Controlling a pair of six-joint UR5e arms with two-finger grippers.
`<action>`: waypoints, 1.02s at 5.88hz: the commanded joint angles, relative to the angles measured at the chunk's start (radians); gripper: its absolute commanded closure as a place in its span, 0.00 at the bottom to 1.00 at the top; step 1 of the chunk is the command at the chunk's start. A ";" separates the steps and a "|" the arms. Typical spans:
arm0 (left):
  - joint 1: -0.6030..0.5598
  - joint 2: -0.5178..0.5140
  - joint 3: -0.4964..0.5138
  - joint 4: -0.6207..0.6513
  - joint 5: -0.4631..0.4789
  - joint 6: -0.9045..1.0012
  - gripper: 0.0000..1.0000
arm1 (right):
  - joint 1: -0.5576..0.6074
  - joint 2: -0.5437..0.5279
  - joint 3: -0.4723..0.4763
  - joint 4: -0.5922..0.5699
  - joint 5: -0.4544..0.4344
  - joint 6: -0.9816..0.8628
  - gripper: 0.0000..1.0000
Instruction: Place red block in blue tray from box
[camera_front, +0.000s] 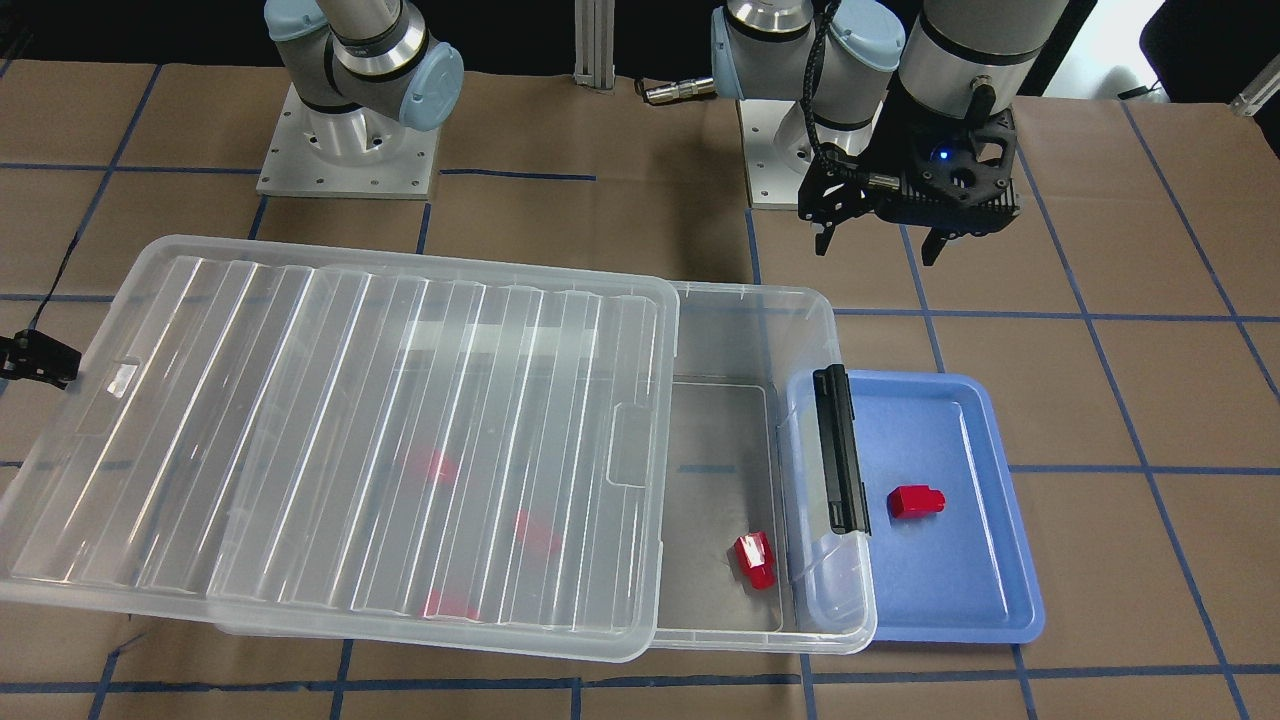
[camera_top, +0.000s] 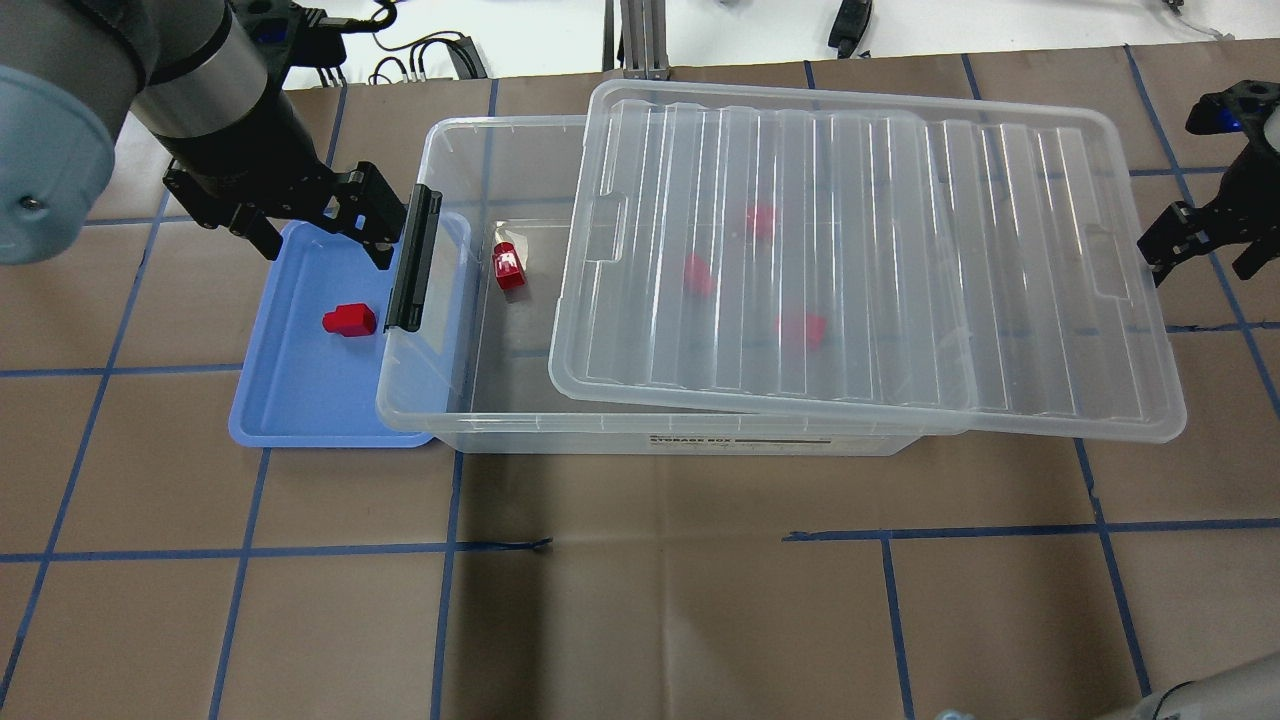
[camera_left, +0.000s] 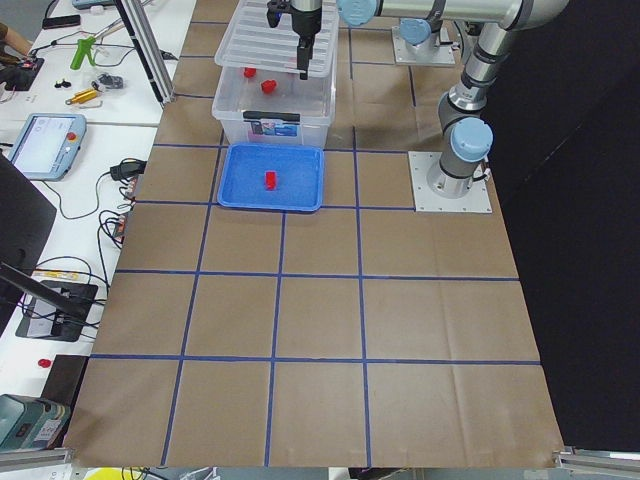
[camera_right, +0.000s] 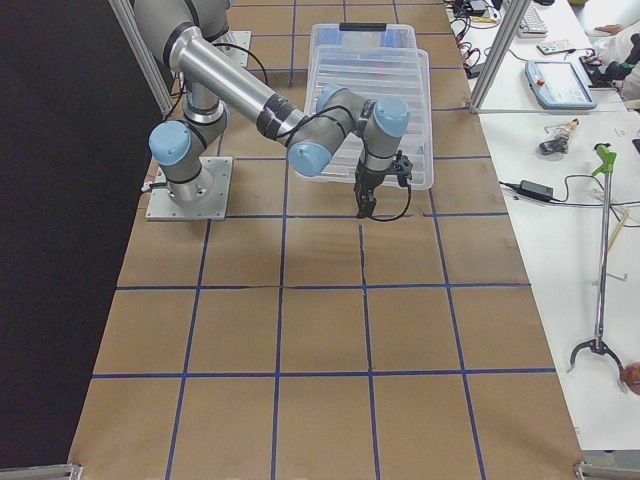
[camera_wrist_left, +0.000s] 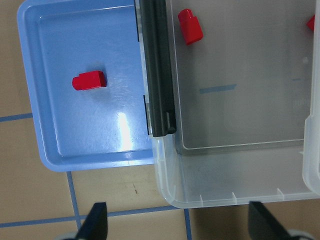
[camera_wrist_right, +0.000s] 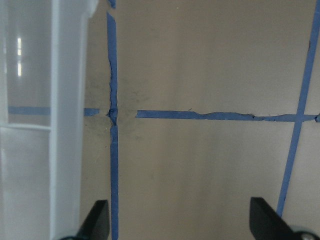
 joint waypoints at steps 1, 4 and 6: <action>0.000 0.000 0.000 0.000 -0.001 0.001 0.02 | 0.035 0.001 -0.001 -0.012 0.002 -0.002 0.00; 0.000 -0.002 0.000 0.000 -0.001 0.001 0.02 | 0.086 -0.007 -0.003 -0.004 0.027 0.071 0.00; 0.000 -0.002 0.000 0.000 0.000 0.001 0.02 | 0.122 -0.008 -0.006 0.002 0.026 0.129 0.00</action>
